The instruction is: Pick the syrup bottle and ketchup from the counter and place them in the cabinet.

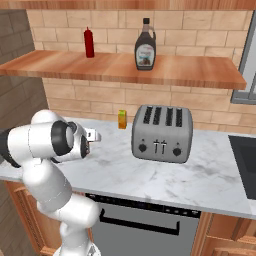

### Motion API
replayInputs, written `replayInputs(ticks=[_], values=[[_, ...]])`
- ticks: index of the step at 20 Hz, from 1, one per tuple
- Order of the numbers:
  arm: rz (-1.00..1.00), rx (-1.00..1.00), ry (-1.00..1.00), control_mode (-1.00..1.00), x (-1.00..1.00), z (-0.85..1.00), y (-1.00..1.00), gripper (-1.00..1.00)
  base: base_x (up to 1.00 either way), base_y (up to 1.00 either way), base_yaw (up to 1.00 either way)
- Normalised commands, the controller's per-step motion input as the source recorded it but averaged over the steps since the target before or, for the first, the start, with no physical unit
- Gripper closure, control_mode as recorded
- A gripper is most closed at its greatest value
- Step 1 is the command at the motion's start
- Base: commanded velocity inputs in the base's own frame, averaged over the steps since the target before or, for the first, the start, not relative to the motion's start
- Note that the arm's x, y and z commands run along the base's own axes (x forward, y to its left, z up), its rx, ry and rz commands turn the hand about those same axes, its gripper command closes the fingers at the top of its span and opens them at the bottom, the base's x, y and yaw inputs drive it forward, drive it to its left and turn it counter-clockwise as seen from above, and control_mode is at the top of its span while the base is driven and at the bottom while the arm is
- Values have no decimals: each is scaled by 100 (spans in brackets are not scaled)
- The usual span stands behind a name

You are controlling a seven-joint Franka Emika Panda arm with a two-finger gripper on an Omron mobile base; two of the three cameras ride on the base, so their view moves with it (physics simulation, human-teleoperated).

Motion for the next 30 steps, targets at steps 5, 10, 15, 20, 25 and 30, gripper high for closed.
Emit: replayInputs(ticks=[5,10,15,20,25,30], values=[[-2,0,-6,-100,10,-4,1,100,0,0,0],[0,5,-7,-100,-10,28,0,100,0,0,0],[0,3,-4,-100,-43,83,-5,100,0,0,0],[1,0,-2,-100,-46,99,-14,100,0,0,0],[2,0,0,-100,-44,100,-20,100,0,0,0],[2,-5,0,-100,-45,100,-25,100,0,0,0]])
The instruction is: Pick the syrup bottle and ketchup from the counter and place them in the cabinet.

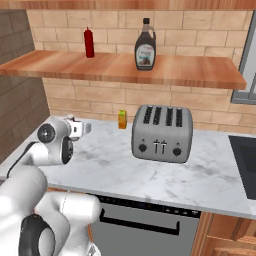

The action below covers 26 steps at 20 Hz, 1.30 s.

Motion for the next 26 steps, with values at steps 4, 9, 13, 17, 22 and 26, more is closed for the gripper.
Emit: replayInputs(ticks=[4,9,13,17,22,26], values=[[0,-6,1,-100,-39,100,-27,100,0,0,0],[3,-11,4,-100,-32,99,-19,100,0,0,0],[1,-10,3,-100,-40,98,-26,100,0,0,0],[0,-6,0,-100,-47,72,-51,100,0,0,0],[-1,0,0,-100,-31,48,-62,100,0,0,0],[-4,5,-1,-100,-7,84,-31,100,0,0,0]])
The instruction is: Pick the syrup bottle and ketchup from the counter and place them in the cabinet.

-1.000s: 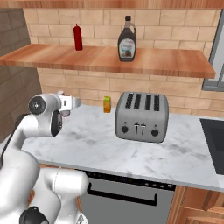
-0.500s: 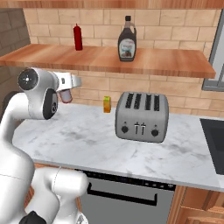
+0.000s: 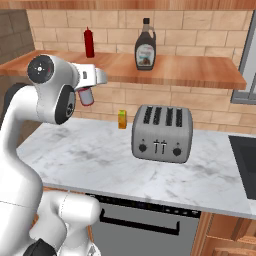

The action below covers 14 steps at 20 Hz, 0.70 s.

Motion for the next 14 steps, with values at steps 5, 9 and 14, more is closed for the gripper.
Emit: replayInputs(ticks=[5,9,14], values=[[-2,7,-1,-100,1,98,-4,100,0,0,0],[-5,3,0,-100,13,44,-4,100,0,0,0],[0,1,0,-100,1,-1,-1,100,0,0,0]])
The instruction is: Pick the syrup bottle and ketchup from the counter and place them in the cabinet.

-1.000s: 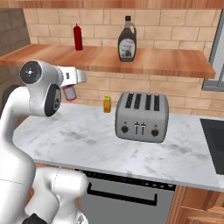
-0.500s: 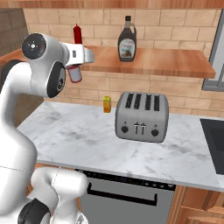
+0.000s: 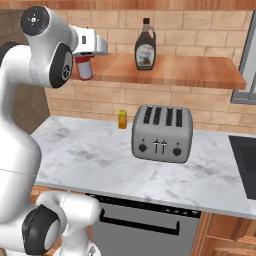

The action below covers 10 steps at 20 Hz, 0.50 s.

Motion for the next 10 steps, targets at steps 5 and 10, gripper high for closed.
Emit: replayInputs(ticks=[5,10], values=[[-2,0,0,-100,24,0,1,100,0,0,0],[-4,0,0,-100,47,-1,0,100,0,0,0]])
